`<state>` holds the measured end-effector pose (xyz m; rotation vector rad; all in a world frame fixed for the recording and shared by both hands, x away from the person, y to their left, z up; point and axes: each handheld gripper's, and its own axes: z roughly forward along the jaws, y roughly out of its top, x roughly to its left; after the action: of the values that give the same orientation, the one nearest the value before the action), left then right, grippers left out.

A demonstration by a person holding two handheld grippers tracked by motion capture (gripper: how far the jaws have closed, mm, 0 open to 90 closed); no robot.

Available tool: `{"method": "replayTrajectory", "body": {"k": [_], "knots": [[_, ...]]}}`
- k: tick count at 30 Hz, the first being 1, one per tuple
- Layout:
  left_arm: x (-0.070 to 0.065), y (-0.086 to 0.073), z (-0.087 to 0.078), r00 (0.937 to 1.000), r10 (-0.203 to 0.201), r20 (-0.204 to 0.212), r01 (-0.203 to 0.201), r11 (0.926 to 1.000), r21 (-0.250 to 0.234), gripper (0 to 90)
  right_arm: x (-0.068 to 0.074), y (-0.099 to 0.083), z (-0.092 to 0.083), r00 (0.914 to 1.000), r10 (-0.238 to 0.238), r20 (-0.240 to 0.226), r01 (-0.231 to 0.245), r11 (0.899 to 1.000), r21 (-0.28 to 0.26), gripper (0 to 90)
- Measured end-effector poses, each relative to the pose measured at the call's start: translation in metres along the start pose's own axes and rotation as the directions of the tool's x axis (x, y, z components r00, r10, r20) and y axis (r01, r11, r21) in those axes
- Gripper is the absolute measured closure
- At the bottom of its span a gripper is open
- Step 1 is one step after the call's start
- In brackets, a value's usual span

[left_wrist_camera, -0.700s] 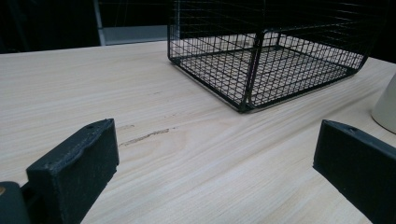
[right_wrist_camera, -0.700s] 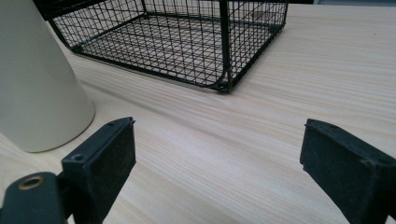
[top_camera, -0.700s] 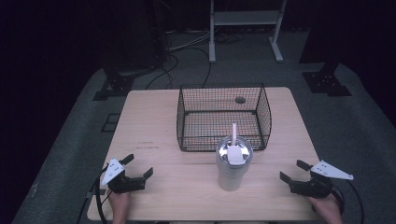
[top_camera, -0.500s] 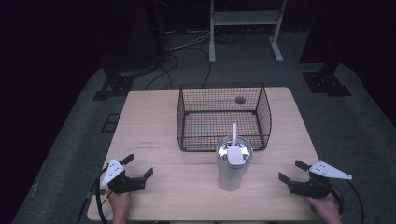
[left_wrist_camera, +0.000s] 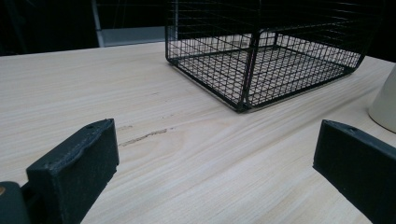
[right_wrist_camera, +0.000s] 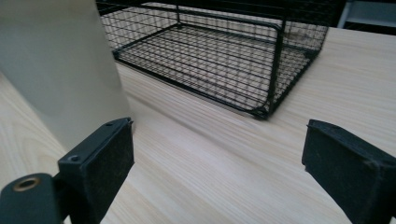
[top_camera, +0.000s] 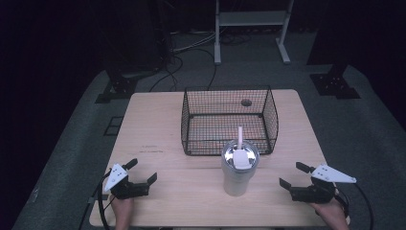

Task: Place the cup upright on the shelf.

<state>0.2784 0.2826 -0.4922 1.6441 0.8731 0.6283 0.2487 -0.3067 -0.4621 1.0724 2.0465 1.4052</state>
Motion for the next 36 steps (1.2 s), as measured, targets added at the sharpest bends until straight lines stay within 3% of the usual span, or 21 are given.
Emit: {"method": "replayTrajectory", "body": {"k": [19,36], "knots": [[0.0,0.0,-0.001,1.0,-0.002,0.0,0.002,1.0,-0.002,0.0,0.026,0.02,0.004,0.9923,-0.082,-0.093,0.082,0.997,-0.001,2.9],[0.0,0.0,0.0,1.0,-0.003,0.001,0.003,1.0,-0.004,0.0,0.049,0.026,0.018,0.9764,-0.124,-0.177,0.13,0.991,0.022,2.8]]}}
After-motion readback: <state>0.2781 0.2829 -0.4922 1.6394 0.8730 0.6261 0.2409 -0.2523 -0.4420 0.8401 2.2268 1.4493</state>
